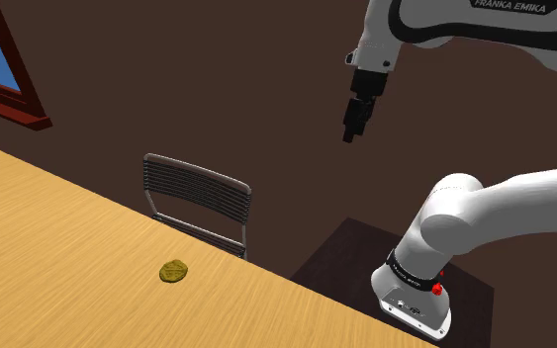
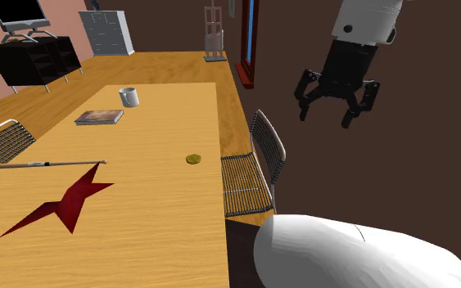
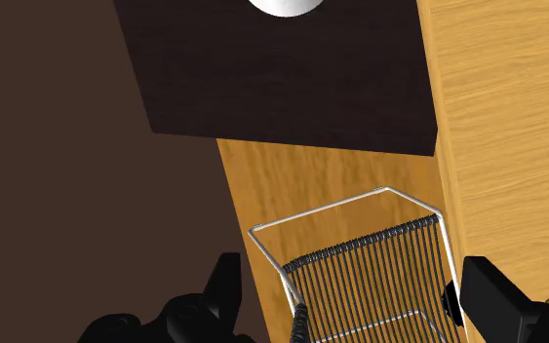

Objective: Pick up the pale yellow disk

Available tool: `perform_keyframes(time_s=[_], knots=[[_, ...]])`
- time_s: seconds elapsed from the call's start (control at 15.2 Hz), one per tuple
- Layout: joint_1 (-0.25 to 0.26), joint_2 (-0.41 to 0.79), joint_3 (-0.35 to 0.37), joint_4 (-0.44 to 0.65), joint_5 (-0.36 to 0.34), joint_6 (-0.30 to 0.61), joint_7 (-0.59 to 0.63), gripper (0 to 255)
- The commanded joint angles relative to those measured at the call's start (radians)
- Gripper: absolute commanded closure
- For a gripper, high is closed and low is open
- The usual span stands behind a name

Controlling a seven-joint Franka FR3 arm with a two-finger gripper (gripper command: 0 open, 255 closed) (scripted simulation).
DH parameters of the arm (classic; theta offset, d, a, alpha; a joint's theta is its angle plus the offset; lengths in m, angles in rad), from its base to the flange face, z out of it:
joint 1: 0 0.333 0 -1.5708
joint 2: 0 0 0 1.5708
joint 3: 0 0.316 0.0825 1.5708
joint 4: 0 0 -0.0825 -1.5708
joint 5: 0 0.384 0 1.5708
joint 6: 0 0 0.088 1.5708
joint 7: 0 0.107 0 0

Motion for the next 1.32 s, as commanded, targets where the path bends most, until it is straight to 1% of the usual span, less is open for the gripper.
perform_keyframes(time_s=[0.0, 0.4, 0.73, 0.99, 1.25], knots=[[0.000, 0.000, 0.000, 0.000, 0.000, 0.000, 0.000, 0], [0.050, 0.094, 0.115, -0.050, 0.074, 0.161, 0.088, 0], [0.086, 0.211, 0.211, -0.054, 0.121, 0.300, 0.159, 0], [0.108, 0.328, 0.286, -0.034, 0.140, 0.408, 0.218, 0], [0.121, 0.460, 0.359, 0.008, 0.137, 0.510, 0.284, 0]])
